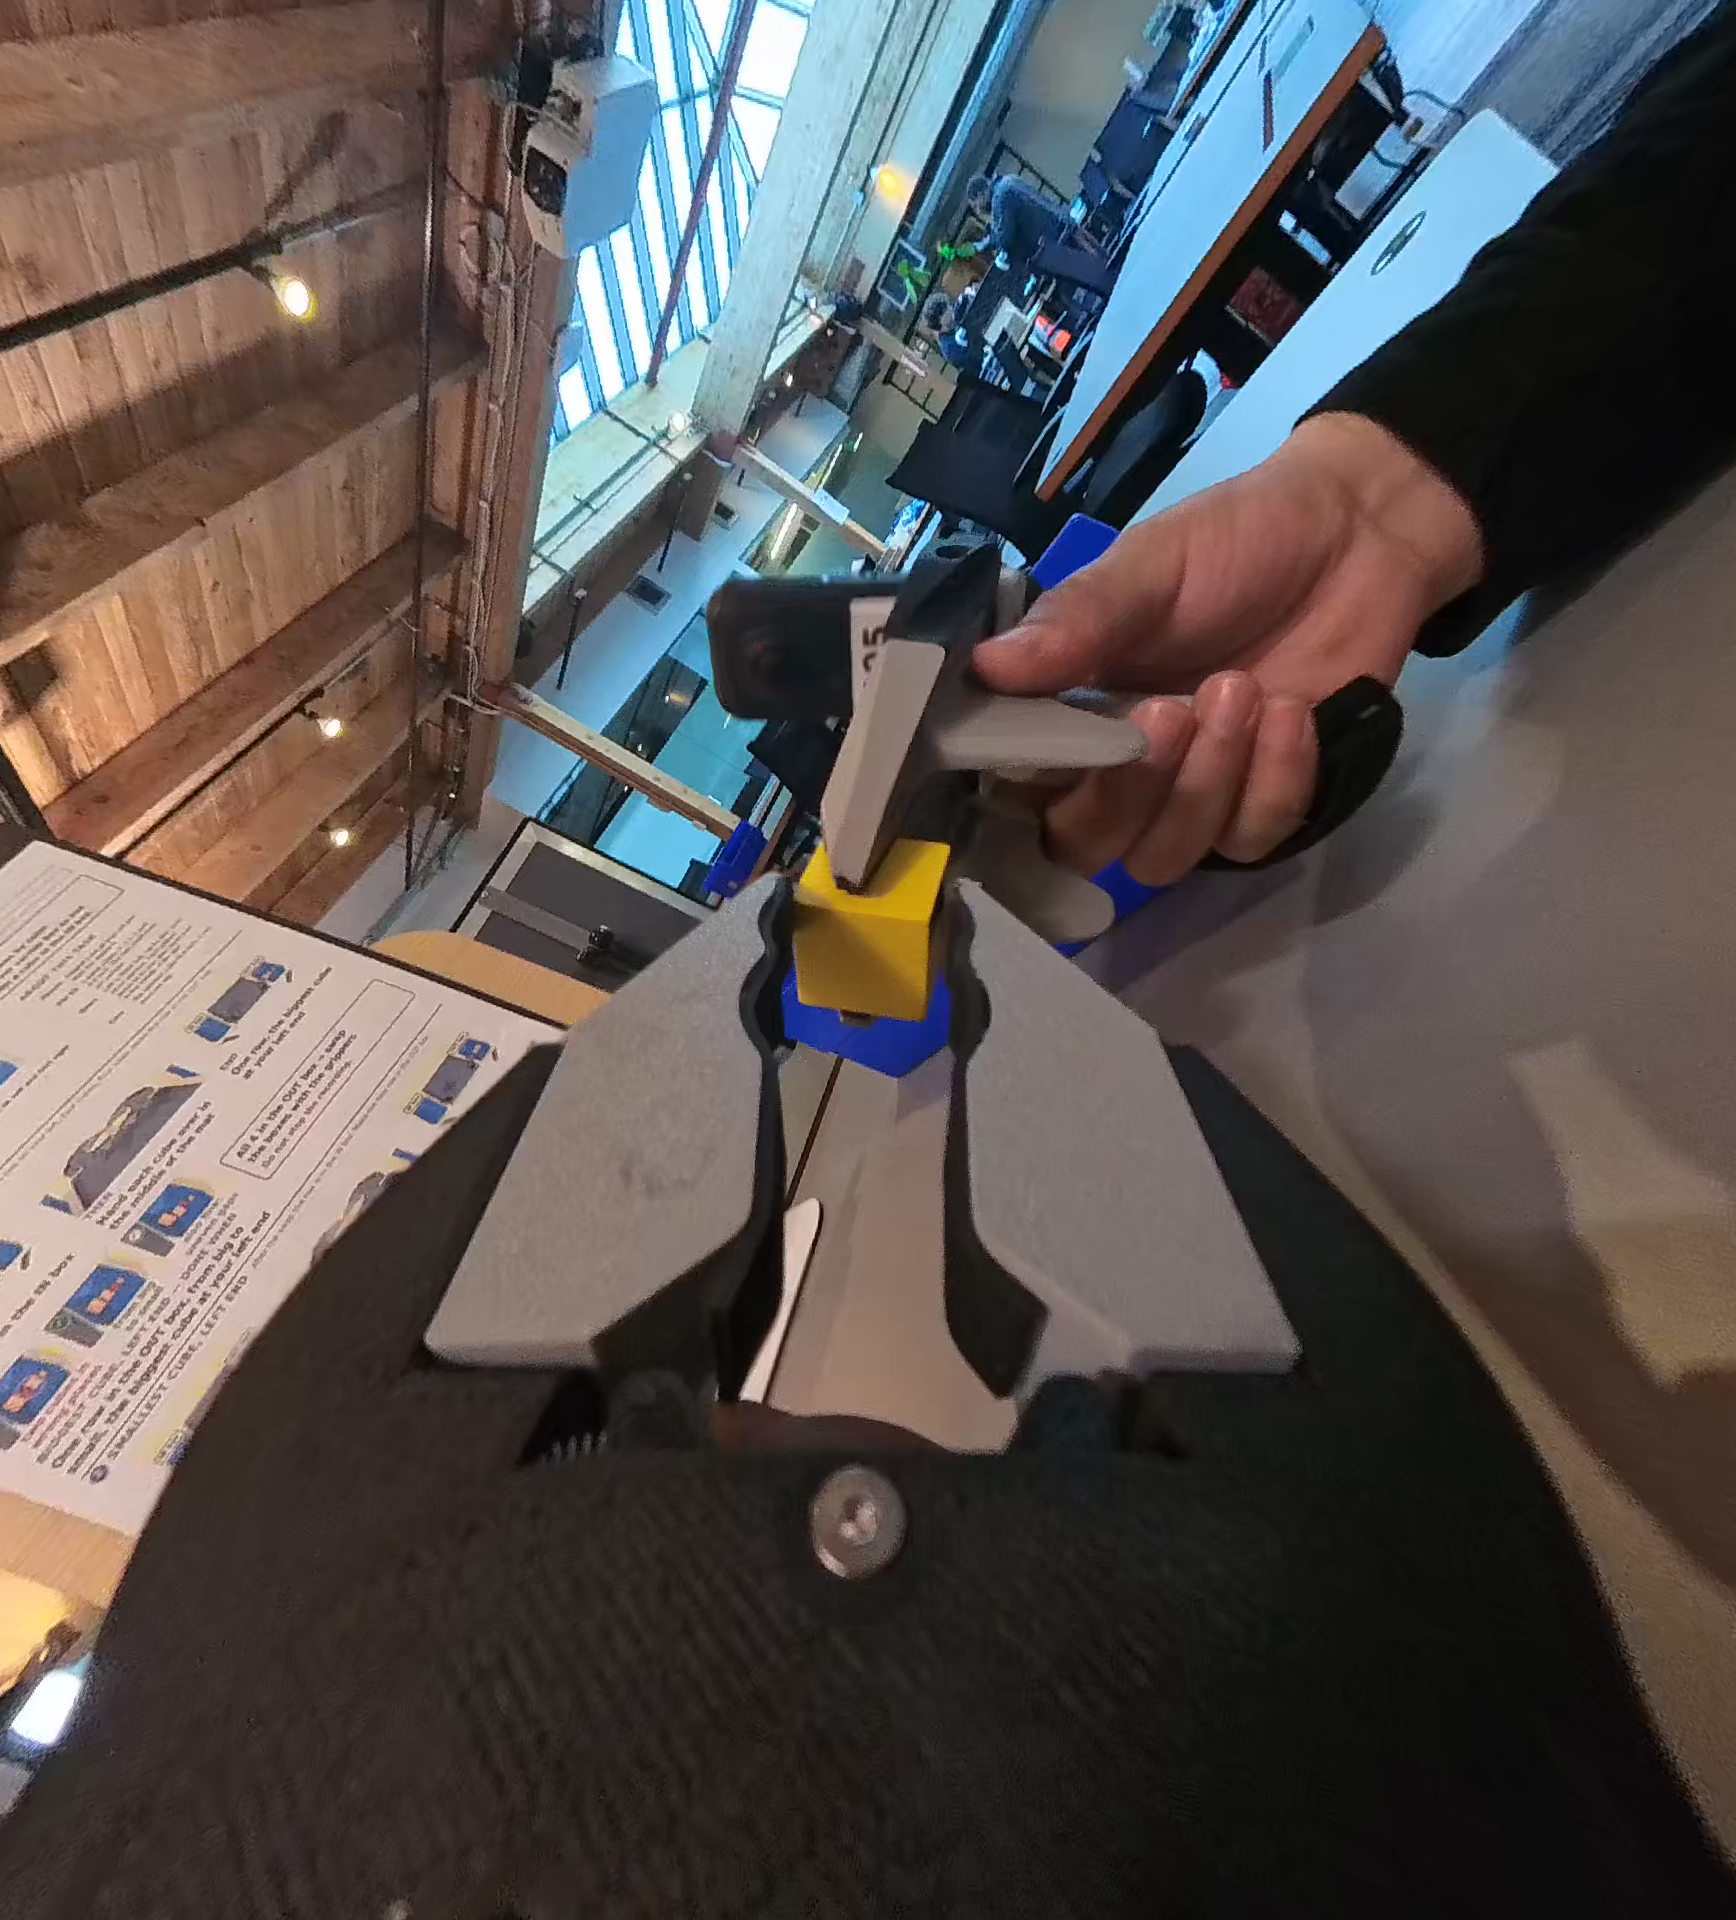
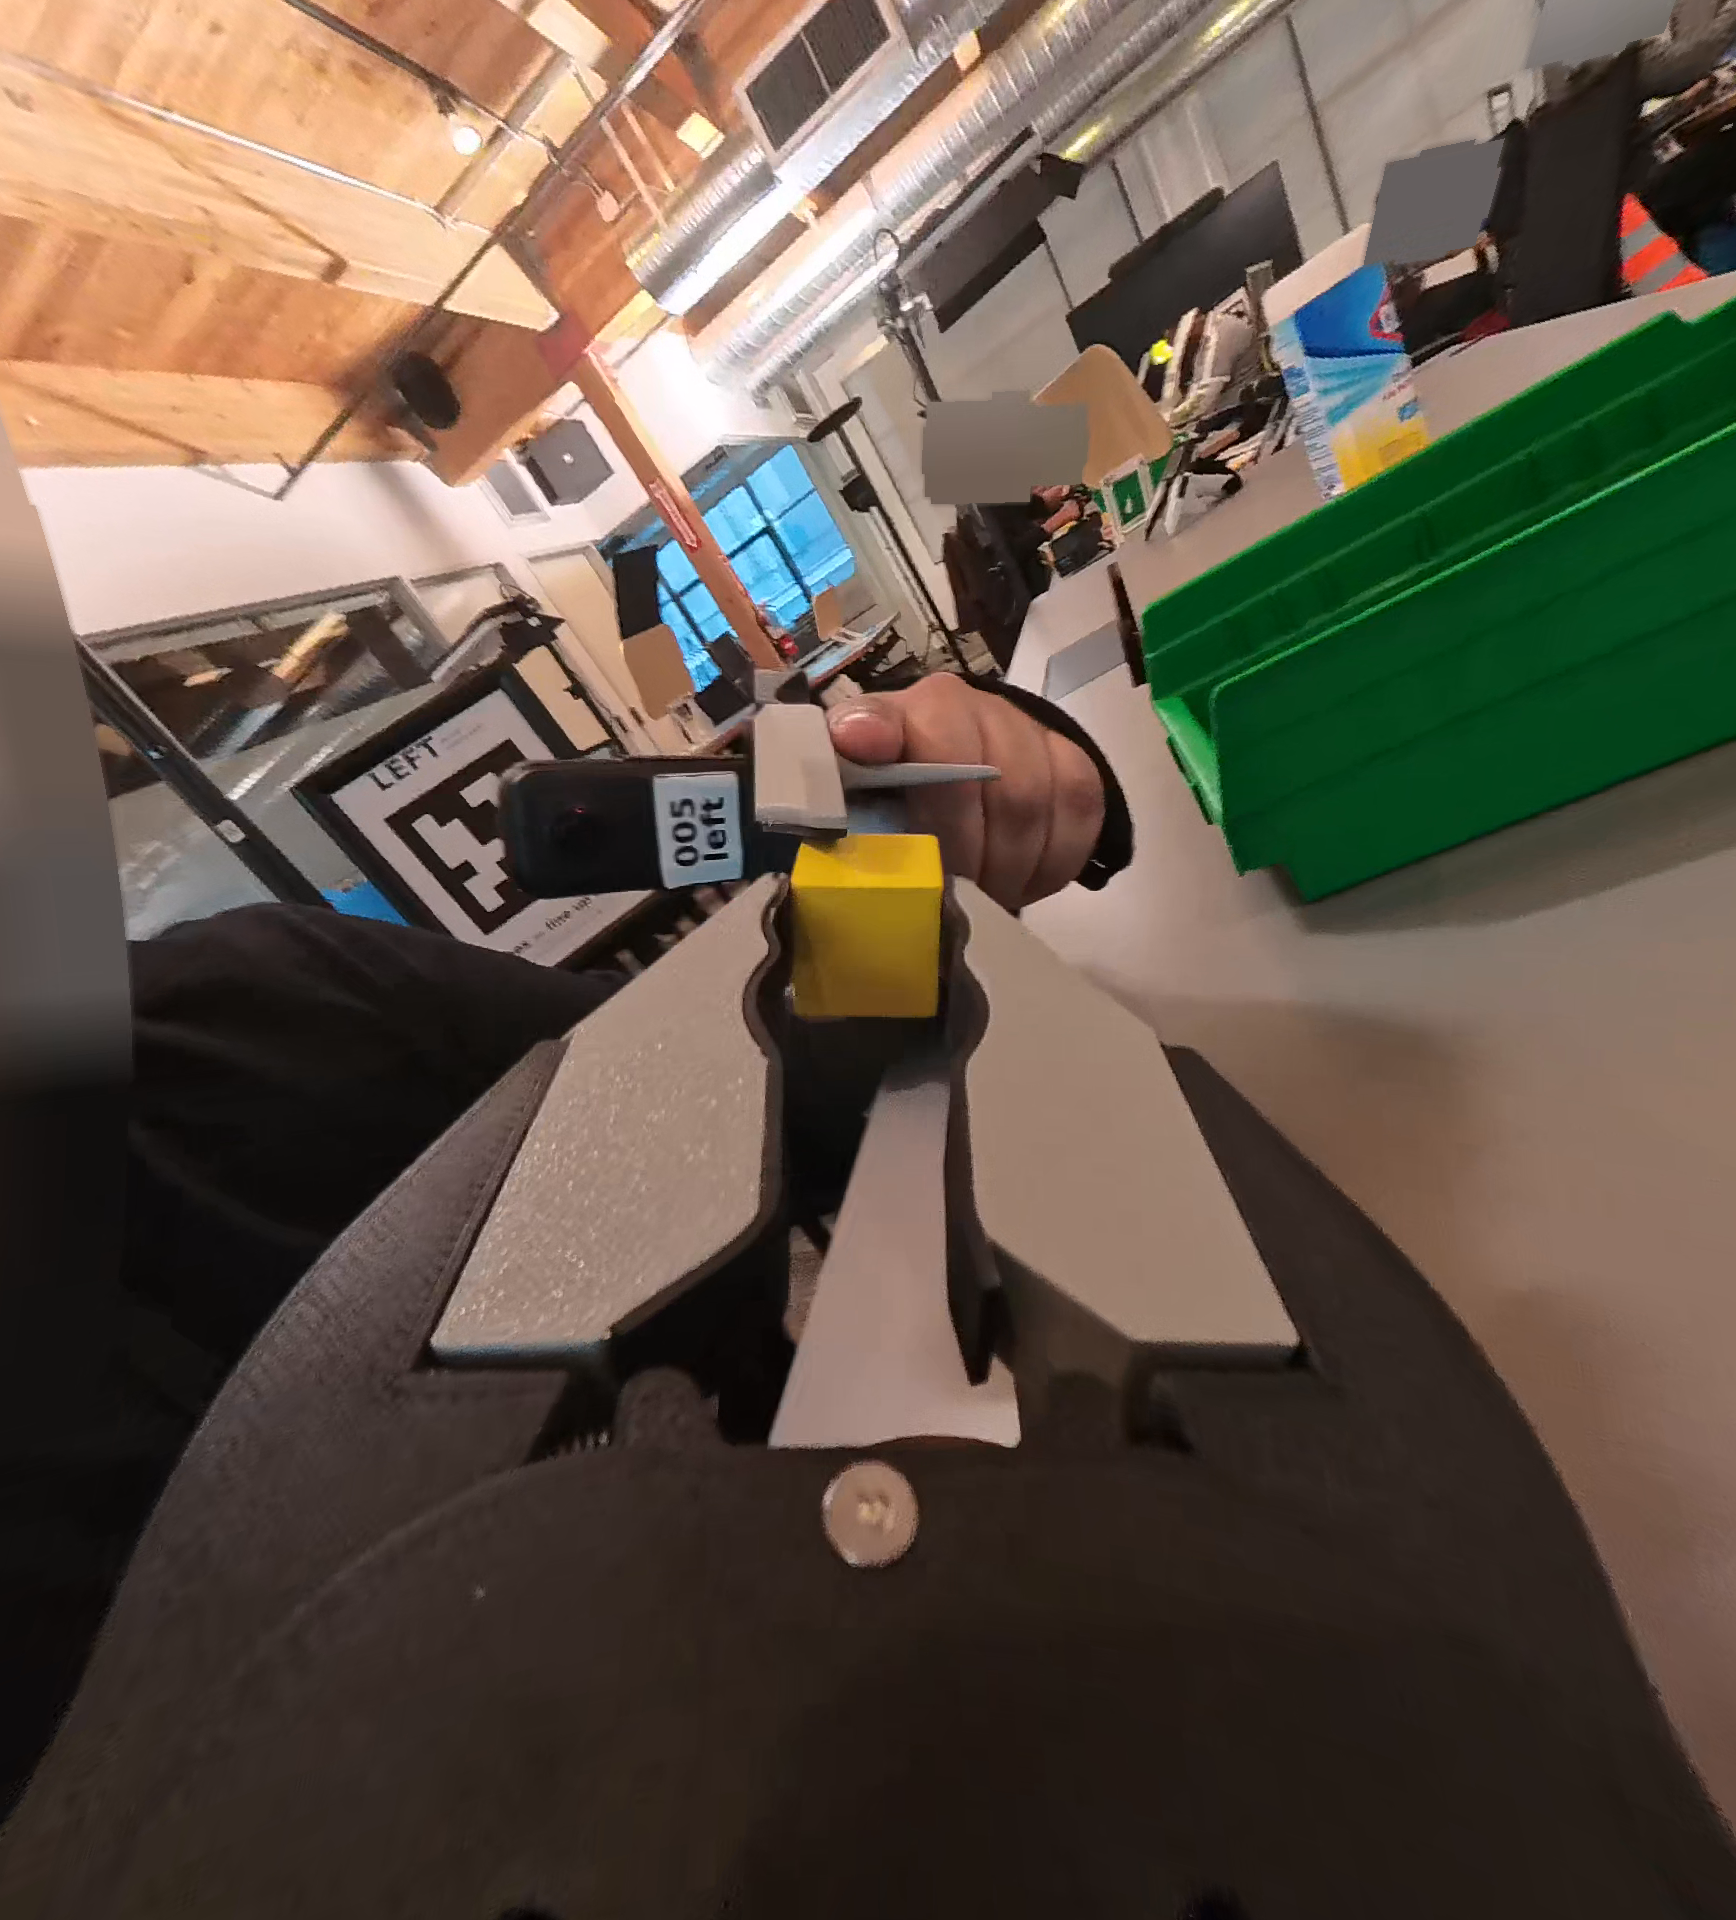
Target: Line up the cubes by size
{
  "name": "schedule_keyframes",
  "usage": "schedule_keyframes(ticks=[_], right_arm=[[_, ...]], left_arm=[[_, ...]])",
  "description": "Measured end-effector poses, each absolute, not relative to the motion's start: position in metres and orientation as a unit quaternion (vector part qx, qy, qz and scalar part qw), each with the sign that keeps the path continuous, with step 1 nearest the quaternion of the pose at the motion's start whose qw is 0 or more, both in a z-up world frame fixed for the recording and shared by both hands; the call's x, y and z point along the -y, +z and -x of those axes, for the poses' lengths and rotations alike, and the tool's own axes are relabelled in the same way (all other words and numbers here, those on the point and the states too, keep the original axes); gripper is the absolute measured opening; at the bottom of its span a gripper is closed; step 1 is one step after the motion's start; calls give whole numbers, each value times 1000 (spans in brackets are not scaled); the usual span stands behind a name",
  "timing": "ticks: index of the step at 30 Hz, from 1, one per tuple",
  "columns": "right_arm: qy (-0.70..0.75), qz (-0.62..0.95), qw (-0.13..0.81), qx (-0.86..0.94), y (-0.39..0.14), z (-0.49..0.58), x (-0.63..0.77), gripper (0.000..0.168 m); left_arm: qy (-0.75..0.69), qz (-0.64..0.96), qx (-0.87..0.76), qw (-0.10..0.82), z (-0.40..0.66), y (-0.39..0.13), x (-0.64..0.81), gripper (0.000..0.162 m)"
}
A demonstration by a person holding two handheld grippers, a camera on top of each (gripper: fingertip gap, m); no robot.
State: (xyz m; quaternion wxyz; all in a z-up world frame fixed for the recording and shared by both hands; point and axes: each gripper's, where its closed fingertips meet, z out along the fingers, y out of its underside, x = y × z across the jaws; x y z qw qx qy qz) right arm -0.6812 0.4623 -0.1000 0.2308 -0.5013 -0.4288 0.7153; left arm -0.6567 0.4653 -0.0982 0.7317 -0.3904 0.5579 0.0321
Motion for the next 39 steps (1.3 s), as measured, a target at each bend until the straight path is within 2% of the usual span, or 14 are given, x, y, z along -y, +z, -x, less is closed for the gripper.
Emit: schedule_keyframes(ticks=[9, 13, 14, 16, 18, 21, 24, 26, 33, 39], right_arm=[[685, 517, 285, 427, -99, 679, -475, 24], [652, 507, 342, 449, -92, 673, -476, 25], [633, 509, 362, 458, -91, 672, -476, 25], [605, 503, 394, 475, -83, 665, -475, 25], [580, 499, 413, 495, -72, 654, -475, 24], [503, 514, 460, 521, -56, 627, -498, 25], [358, 554, 517, 546, -48, 586, -549, 24], [261, 587, 523, 560, -53, 556, -587, 25], [19, 648, 383, 657, -114, 473, -678, 25], [-54, 647, 206, 733, -177, 435, -707, 26]], left_arm=[[49, 403, -530, 745, 662, -100, -477, 25], [18, 406, -515, 755, 665, -94, -474, 20], [19, 411, -513, 754, 665, -95, -475, 18], [51, 432, -488, 756, 672, -95, -489, 0], [72, 465, -480, 740, 677, -103, -503, 0], [81, 527, -446, 719, 688, -112, -524, 0], [84, 603, -405, 682, 702, -130, -547, 0], [83, 643, -395, 651, 707, -146, -556, 0], [85, 677, -407, 607, 703, -173, -562, 0], [87, 682, -403, 604, 706, -175, -564, 0]])
